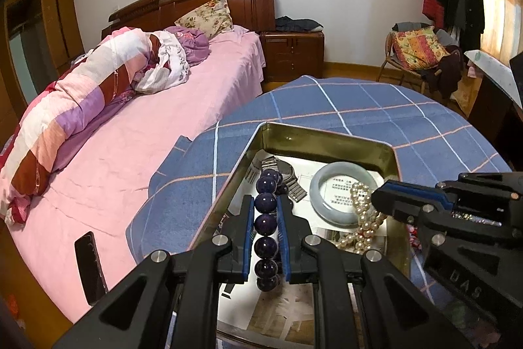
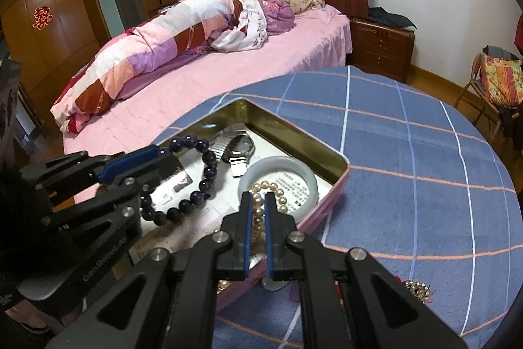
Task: Organize jewelry
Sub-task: 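Place the bracelet into the tin with the left tool while the right tool drops the pearls in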
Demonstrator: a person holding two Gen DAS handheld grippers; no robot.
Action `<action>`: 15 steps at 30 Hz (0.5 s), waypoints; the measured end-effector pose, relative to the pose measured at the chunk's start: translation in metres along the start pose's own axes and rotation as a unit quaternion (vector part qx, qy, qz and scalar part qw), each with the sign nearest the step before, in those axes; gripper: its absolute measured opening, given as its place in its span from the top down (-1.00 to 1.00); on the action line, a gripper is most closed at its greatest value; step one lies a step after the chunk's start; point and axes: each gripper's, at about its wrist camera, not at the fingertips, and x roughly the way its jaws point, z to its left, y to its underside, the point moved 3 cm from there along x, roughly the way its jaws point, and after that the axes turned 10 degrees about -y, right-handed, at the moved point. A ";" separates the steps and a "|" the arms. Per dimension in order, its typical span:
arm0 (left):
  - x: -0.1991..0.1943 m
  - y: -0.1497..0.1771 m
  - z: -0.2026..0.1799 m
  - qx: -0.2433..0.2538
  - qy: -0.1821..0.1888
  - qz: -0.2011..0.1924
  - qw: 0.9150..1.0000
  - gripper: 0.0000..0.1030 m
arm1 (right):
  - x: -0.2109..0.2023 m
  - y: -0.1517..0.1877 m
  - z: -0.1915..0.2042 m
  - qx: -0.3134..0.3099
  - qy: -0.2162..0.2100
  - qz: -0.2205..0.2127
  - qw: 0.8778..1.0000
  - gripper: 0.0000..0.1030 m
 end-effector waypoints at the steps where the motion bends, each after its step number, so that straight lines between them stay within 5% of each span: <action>1: 0.001 0.001 0.000 0.000 -0.003 0.001 1.000 0.72 | -0.001 0.001 -0.002 0.004 -0.003 0.001 1.000 0.80; 3: 0.001 0.002 -0.001 0.000 0.005 0.008 1.000 0.69 | -0.004 0.001 -0.009 0.015 -0.009 0.000 1.000 0.73; 5: -0.001 0.002 -0.003 0.000 0.007 0.008 1.000 0.50 | -0.012 0.001 -0.016 0.023 -0.012 -0.010 1.000 0.24; 7: -0.007 0.003 -0.002 -0.002 -0.002 0.000 1.000 -0.27 | -0.025 0.002 -0.024 0.028 -0.005 -0.025 0.999 -0.16; 9: -0.016 0.003 0.000 -0.012 -0.010 -0.021 1.000 -0.47 | -0.037 0.004 -0.034 0.035 0.008 -0.035 0.999 -0.19; 15: -0.016 0.010 0.012 -0.053 -0.012 -0.008 0.998 -0.47 | -0.039 0.019 -0.050 0.050 0.033 -0.013 0.998 -0.17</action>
